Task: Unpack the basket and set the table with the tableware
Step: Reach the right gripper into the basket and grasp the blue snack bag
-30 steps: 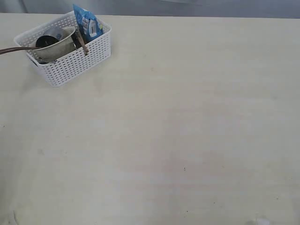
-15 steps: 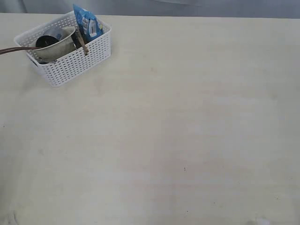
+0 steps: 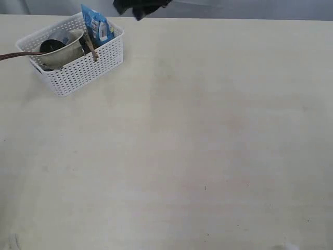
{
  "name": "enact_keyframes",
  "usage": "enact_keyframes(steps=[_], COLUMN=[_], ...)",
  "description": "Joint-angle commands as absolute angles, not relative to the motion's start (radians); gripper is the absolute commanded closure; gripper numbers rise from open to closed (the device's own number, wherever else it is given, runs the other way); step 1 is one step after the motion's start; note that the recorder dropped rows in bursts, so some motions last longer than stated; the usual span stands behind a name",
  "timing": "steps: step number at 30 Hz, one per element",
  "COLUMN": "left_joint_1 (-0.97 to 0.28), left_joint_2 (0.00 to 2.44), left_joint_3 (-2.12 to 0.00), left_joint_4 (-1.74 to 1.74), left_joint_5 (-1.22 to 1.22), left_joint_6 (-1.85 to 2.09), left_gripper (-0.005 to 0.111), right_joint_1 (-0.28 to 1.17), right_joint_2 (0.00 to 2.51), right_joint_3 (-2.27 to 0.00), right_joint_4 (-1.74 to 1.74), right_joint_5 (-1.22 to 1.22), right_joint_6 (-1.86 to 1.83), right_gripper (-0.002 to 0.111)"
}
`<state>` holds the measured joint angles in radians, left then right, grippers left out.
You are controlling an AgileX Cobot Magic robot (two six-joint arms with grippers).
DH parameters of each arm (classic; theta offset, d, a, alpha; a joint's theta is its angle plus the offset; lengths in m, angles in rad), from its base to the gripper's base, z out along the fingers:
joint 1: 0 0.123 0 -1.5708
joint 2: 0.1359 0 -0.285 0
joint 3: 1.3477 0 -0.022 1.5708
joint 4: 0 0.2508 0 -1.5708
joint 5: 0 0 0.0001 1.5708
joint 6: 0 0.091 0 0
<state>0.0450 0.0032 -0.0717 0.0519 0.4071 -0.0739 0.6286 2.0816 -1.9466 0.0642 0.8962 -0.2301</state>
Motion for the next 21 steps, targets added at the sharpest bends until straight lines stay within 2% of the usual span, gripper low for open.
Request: enact_keyframes(steps=[1, 6, 21], left_joint_1=[0.047, 0.047, 0.047], left_joint_2=[0.000, 0.000, 0.000], left_joint_3=[-0.065, -0.065, -0.065], left_joint_4=[0.052, 0.052, 0.052], left_joint_5=[0.404, 0.404, 0.404], left_joint_6=[-0.074, -0.074, -0.074], left_gripper=[0.107, 0.107, 0.107], right_joint_1=[0.658, 0.666, 0.667], right_joint_2=[2.163, 2.210, 2.316], right_joint_3=[-2.001, -2.005, -2.011], right_joint_4=[0.061, 0.127, 0.184], right_joint_5=[0.777, 0.622, 0.372], right_joint_6=[-0.256, -0.254, -0.247], right_gripper=[0.034, 0.041, 0.041])
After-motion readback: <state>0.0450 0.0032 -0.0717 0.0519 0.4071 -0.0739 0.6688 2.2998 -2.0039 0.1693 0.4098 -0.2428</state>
